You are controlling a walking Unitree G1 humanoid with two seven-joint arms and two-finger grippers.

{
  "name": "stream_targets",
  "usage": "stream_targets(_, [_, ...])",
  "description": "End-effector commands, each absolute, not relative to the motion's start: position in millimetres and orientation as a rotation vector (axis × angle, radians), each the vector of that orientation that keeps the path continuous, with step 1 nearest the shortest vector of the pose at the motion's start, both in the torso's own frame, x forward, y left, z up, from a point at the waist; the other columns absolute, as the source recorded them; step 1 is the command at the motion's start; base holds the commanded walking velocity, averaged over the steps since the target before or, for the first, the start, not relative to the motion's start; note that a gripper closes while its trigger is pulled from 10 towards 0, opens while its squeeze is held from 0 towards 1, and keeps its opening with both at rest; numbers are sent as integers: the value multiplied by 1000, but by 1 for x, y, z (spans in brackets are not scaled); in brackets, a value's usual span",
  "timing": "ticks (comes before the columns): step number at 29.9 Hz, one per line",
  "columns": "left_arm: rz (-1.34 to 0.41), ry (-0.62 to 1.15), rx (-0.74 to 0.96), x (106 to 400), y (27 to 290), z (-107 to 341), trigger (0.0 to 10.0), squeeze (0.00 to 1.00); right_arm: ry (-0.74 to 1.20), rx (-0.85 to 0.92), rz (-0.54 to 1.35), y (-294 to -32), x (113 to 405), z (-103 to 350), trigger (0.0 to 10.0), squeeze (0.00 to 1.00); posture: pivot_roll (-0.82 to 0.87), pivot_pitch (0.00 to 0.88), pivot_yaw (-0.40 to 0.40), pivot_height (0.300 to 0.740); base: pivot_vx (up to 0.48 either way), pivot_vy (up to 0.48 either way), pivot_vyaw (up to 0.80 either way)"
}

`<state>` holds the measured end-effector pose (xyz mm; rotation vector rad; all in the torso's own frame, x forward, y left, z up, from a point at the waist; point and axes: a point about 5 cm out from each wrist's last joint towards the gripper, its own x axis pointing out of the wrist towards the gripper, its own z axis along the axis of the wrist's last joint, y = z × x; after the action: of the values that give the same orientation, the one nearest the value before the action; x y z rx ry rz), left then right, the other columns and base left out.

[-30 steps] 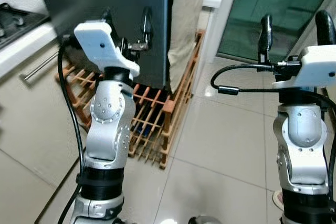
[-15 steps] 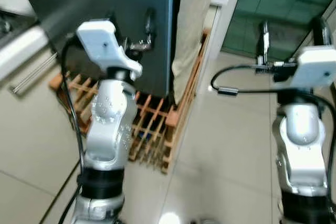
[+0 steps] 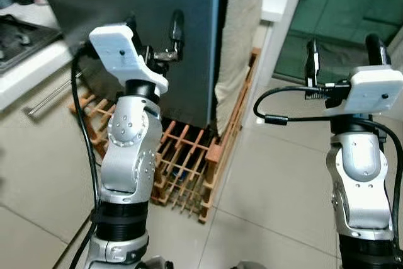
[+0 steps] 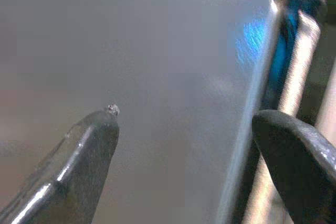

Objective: Restocking fridge

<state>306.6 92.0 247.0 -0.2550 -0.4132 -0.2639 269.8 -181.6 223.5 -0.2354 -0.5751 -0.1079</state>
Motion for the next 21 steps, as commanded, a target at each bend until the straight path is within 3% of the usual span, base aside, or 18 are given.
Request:
stream_targets(1, [-315,-329,-250,309,82,234,10000,0,-532,-197,-155,-193,271,218,10000,220,-183,76,13,732,0,0,0])
stream_targets(10, [-303,-201,-253,329,73,211,10000,0,-388,-177,-195,-204,268,190,10000,220,-209,86,30,732,0,0,0])
stream_targets(21, [-366,-154,-241,326,54,198,10000,0,-335,-167,-234,-208,254,176,10000,220,-226,107,39,732,0,0,0])
